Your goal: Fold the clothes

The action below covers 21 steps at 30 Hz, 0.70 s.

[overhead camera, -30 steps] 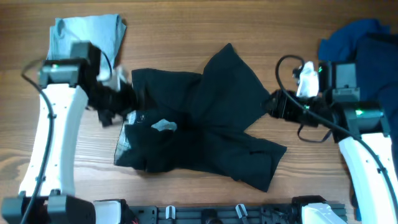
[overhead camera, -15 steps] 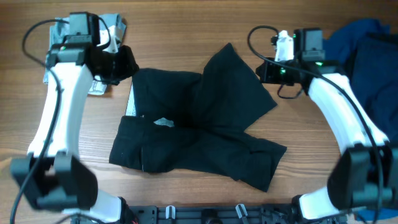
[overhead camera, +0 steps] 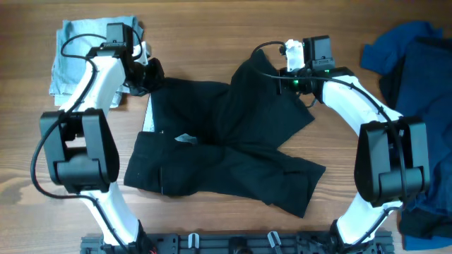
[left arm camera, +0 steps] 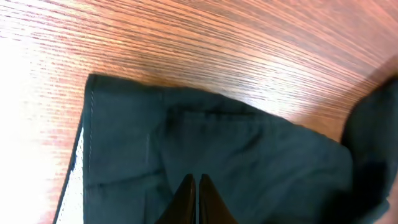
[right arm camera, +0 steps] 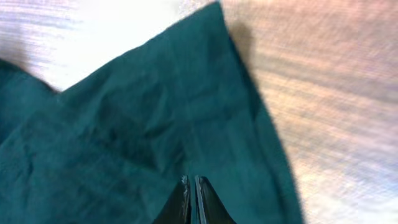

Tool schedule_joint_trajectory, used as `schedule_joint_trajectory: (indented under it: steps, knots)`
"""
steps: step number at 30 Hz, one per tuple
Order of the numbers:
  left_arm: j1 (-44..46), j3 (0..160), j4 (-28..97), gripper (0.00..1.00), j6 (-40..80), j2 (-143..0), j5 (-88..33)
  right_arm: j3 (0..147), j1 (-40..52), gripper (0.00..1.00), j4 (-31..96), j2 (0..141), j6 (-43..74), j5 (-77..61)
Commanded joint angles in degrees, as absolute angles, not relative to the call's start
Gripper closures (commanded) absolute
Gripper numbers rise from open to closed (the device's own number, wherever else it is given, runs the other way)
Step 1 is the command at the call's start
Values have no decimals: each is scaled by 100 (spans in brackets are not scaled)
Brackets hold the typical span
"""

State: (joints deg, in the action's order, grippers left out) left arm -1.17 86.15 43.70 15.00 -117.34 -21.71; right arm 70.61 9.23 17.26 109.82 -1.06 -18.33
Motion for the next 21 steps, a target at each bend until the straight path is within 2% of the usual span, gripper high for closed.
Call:
schedule_joint_trajectory:
  steps: [1,12,21]
  knots:
    - [-95,8637,4329,96,1549,-12049,-2027,7098,921,96,1669,11085,-561,-1584]
    - [-78,8635,4303,96,1549,-12195,-2023,7098,1216,96,1599,11395,-770,-1627]
    - [104,8635,4215,96,1549,-12206,-1634,7098,1369,95,1369,11968,-565,-633]
